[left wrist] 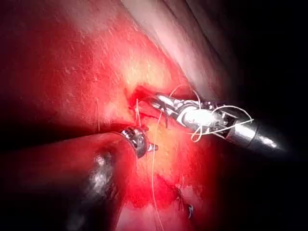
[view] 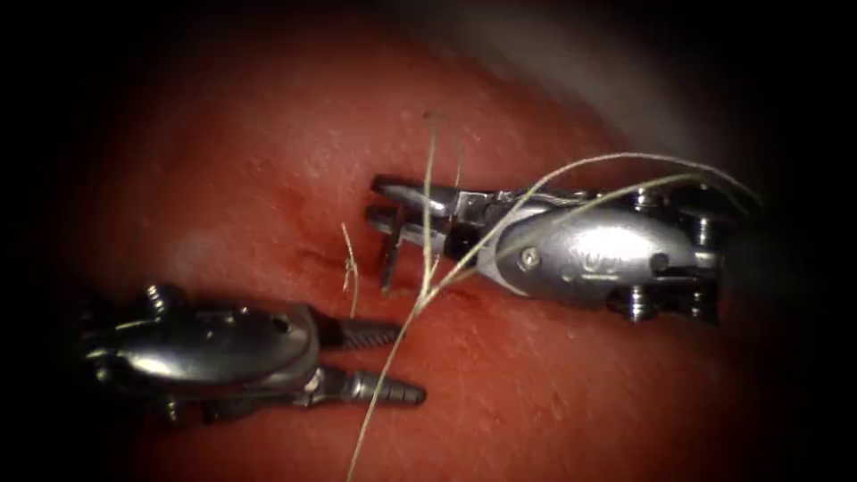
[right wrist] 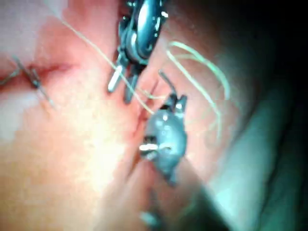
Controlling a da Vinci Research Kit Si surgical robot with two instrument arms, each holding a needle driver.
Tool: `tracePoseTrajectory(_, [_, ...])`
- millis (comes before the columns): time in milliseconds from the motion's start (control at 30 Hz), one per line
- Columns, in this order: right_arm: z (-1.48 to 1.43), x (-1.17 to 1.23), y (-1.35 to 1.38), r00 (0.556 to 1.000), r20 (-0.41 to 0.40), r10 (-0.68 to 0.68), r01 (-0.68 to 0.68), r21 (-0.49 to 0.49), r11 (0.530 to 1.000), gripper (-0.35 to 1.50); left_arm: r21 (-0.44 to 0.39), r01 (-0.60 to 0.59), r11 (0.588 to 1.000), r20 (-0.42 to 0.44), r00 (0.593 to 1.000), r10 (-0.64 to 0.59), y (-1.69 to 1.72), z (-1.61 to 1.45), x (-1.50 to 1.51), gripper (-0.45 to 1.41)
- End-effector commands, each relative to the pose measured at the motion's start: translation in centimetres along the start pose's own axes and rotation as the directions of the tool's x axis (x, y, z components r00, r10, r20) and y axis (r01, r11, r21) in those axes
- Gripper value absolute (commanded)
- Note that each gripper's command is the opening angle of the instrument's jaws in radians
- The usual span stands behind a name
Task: Wound Closure
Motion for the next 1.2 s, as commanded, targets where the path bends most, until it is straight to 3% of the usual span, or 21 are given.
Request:
tracePoseTrajectory(33, [0.09,-0.05,-0.08,1.000,0.005,-0.005,0.005,0.010,1.000,-0.35,-0.002,-0.001,1.000,0.001,1.000,0.001,0.00,0.07,-0.04,0.47])
tracePoseTrajectory(333, [0.03,-0.18,-0.35,0.999,0.032,0.039,-0.041,0.062,0.997,-0.35,0.005,-0.002,1.000,-0.001,1.000,0.002,-0.06,0.03,-0.04,0.47])
tracePoseTrajectory(633, [0.02,-0.13,-0.23,0.998,0.029,0.062,-0.063,0.059,0.996,-0.35,0.007,-0.002,1.000,-0.002,1.000,0.002,-0.06,0.03,-0.05,0.47])
tracePoseTrajectory(800, [0.07,-0.34,-0.57,0.986,0.066,0.154,-0.159,0.095,0.983,-0.35,0.008,-0.002,1.000,-0.002,1.000,0.002,-0.08,0.03,-0.04,0.47])
tracePoseTrajectory(1067, [0.00,-0.25,-0.36,0.982,0.062,0.178,-0.183,0.081,0.980,-0.35,0.009,-0.002,1.000,0.000,1.000,0.002,-0.08,0.03,-0.05,0.46])
tracePoseTrajectory(1200, [-0.01,-0.05,-0.15,0.984,0.048,0.170,-0.173,0.072,0.982,-0.35,0.011,-0.002,1.000,0.003,1.000,0.002,-0.08,0.03,-0.05,0.46])
